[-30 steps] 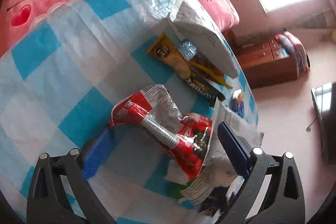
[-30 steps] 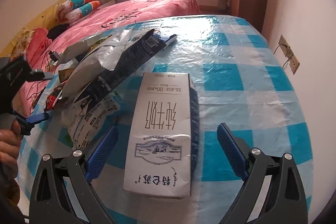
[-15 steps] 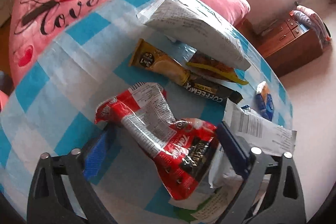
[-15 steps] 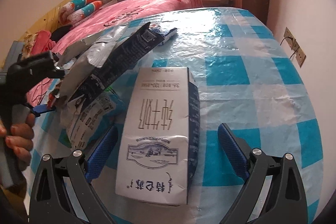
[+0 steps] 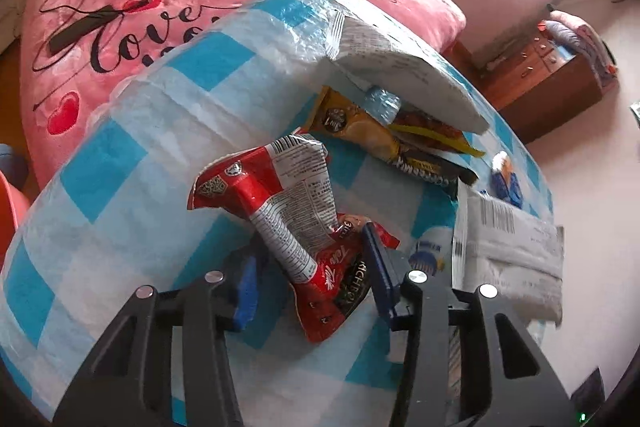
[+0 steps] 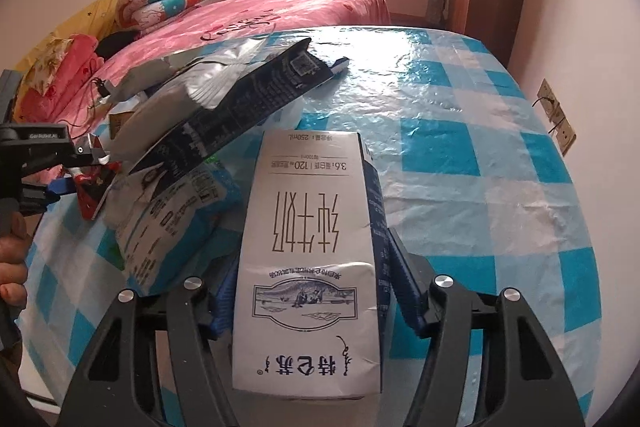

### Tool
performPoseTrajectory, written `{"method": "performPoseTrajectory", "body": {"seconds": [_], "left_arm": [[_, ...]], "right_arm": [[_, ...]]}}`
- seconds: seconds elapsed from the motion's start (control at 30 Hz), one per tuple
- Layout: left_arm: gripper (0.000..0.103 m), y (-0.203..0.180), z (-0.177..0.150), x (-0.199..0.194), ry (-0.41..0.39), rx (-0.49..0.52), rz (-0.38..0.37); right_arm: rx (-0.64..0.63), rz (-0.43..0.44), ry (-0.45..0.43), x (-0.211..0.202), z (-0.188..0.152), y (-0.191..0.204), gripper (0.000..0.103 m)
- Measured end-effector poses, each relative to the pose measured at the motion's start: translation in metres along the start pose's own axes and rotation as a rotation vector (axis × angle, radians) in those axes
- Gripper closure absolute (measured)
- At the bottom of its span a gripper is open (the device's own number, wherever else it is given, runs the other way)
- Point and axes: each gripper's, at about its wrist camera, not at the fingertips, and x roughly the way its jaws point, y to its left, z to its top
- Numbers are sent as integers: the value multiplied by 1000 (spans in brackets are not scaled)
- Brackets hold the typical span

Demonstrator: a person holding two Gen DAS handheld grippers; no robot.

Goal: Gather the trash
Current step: 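Carry both items over the pink bucket and open both tools to drop them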

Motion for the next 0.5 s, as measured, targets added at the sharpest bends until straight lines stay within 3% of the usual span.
{"method": "performPoseTrajectory", "body": {"seconds": [0.27,0.5], "left_arm": [[56,36,-24,-22,-2,43,-92],[56,64,-49,-45,-12,89,-113]], "right_arm": [[-22,65,-47,-25,-18,12,39],[-5,153,-42,-39,-35,23,40]]}}
